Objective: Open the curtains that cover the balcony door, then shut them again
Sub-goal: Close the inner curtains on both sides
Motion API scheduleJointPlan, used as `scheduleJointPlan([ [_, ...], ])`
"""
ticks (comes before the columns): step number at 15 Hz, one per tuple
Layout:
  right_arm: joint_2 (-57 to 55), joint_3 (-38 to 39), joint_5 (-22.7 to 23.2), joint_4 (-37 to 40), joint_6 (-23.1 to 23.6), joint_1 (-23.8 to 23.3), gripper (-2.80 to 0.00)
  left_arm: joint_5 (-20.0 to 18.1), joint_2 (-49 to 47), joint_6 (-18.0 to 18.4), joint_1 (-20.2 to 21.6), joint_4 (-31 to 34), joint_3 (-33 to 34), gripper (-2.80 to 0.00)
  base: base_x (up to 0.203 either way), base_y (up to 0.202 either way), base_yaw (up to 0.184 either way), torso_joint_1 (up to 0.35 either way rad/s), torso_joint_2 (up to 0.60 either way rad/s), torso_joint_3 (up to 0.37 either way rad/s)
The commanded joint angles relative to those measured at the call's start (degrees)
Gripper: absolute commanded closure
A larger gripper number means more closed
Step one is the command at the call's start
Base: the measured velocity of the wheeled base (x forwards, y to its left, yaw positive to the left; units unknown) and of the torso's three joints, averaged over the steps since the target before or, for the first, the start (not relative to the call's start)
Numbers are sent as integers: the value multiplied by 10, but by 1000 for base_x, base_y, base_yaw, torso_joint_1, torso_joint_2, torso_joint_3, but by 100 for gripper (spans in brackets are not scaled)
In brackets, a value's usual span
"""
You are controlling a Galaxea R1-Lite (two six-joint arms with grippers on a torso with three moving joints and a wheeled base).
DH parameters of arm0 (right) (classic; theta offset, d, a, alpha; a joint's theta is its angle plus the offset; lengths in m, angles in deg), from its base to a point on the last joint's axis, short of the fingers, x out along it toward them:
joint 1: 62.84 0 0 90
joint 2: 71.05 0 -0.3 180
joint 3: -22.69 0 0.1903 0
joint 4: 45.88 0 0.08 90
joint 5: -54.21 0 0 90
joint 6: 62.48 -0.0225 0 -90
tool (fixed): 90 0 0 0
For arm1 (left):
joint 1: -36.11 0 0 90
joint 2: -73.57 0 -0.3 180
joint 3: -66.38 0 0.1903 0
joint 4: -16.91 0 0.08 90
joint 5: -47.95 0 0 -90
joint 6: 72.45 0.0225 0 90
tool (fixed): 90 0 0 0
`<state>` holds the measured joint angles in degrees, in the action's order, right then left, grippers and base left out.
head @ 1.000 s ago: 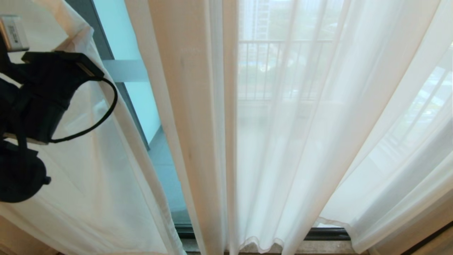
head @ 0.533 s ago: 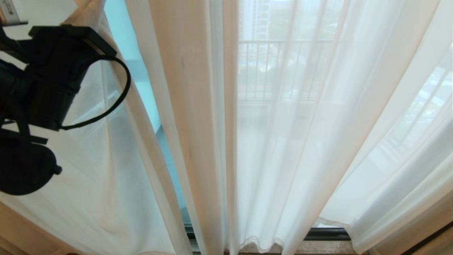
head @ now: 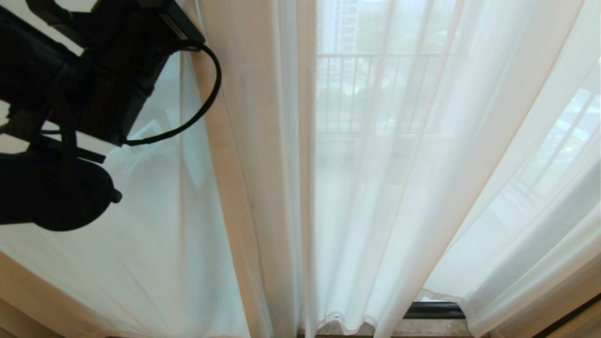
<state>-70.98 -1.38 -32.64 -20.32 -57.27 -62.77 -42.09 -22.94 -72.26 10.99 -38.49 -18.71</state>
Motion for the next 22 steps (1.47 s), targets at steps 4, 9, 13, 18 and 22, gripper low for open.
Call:
scheduleJointPlan([
  [4, -1, 0, 1, 0, 1, 0, 0, 24, -43, 22, -64, 28, -85, 0, 0, 0, 0, 0, 0, 0],
  [9, -1, 0, 1, 0, 1, 0, 0, 30, -94, 32, -131, 52, -149, 0, 0, 0, 0, 0, 0, 0],
  [13, -1, 0, 1, 0, 1, 0, 0, 50, -145, 32, -187, 76, -214, 0, 0, 0, 0, 0, 0, 0],
  [18, -1, 0, 0, 0, 1, 0, 0, 50, -207, 42, -240, 119, -311, 0, 0, 0, 0, 0, 0, 0],
  [22, -1, 0, 1, 0, 0, 0, 0, 50, -265, 44, -279, 141, -381, 0, 0, 0, 0, 0, 0, 0],
])
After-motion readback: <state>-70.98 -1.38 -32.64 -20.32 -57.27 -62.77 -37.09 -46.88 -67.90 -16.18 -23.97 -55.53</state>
